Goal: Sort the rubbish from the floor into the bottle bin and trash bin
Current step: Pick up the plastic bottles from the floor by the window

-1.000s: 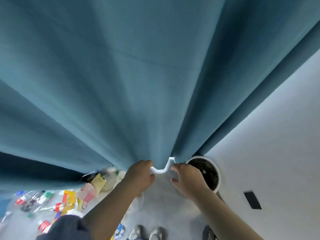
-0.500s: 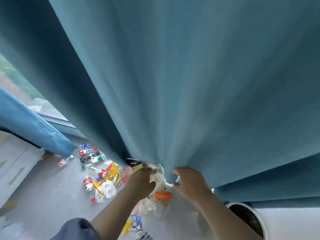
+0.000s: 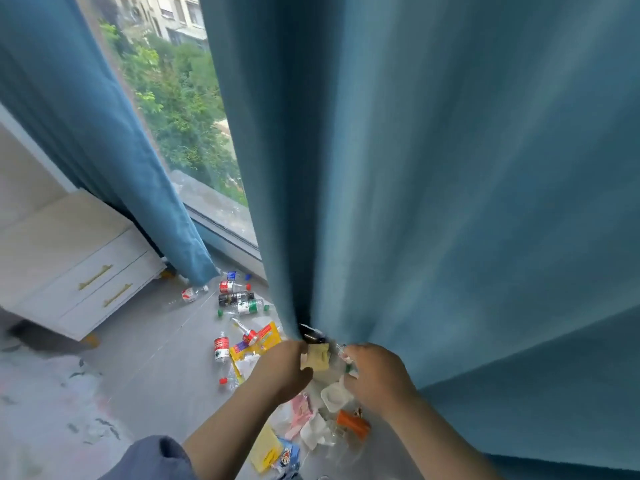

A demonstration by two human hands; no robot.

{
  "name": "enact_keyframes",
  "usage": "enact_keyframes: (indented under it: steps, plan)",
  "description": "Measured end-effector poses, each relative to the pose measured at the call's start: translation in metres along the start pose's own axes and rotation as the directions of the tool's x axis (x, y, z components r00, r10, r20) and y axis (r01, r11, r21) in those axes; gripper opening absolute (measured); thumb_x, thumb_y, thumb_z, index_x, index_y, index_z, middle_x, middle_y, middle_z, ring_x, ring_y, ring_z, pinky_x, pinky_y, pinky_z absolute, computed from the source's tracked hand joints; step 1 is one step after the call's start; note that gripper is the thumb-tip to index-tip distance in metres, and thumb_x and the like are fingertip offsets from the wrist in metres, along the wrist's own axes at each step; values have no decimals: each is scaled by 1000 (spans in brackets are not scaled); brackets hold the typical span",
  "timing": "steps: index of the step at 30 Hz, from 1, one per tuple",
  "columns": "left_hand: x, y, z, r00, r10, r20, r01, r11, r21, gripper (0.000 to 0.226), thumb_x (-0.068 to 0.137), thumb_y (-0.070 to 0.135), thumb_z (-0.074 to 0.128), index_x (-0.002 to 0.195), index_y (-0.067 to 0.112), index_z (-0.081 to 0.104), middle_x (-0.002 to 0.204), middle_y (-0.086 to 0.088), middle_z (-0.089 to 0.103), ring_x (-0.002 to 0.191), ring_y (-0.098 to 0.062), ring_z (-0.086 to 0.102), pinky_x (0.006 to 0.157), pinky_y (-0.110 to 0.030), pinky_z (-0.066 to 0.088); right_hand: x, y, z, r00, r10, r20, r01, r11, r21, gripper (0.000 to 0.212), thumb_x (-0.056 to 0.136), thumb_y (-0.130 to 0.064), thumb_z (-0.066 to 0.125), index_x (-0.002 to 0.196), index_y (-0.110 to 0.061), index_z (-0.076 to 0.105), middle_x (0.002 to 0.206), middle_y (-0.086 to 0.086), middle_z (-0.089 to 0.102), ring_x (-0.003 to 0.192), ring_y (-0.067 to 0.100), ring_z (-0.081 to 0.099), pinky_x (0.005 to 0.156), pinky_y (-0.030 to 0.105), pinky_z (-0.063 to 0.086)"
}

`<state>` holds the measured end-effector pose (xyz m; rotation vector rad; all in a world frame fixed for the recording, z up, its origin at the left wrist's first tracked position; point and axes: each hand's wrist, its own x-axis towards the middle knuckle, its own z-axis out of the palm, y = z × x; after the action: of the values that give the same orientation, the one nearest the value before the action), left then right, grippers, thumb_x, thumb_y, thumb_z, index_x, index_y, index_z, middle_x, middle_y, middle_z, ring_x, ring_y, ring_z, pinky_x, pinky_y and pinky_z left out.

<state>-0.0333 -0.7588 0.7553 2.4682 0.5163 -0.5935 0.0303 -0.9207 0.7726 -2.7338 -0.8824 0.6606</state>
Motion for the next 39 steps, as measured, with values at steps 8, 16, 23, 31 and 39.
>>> enact_keyframes:
  steps: [8,16,23,31,39]
  plan:
    - [-28,-45,-21,960,-245,-135,225,964,-145,46,90,32,54,135,21,49,134,1,55,120,-18,53,98,-29,45,42,-45,-6,973,-216,85,220,974,-44,31,87,-27,54,117,-24,60,115,-1,63,104,23,60,81,28,47]
    - [-54,-86,-47,900,-382,-210,334,914,-229,42,90,32,53,130,21,52,130,0,57,117,-18,54,94,-29,45,61,-97,-3,926,-349,144,358,933,-42,10,87,-30,54,92,-37,59,94,-11,61,95,24,55,69,25,43]
    - [-64,-146,-77,870,-430,-242,363,890,-277,40,91,29,52,129,18,52,130,-2,57,115,-20,55,94,-28,45,93,-160,10,903,-395,169,412,908,-75,37,88,-29,52,125,-25,57,123,-6,60,112,18,55,89,30,47]
    - [-50,-260,-142,886,-381,-262,303,906,-295,45,91,32,52,134,20,48,135,-1,53,122,-19,51,98,-29,42,147,-269,35,918,-374,130,389,913,-122,41,89,-33,55,129,-27,53,124,-7,59,113,14,55,84,26,44]
    - [-40,-364,-210,912,-324,-252,259,931,-258,45,91,30,51,135,20,48,138,1,51,124,-18,49,98,-28,41,188,-369,43,949,-295,113,309,941,-141,43,89,-35,56,131,-27,52,128,-8,58,115,14,55,89,28,48]
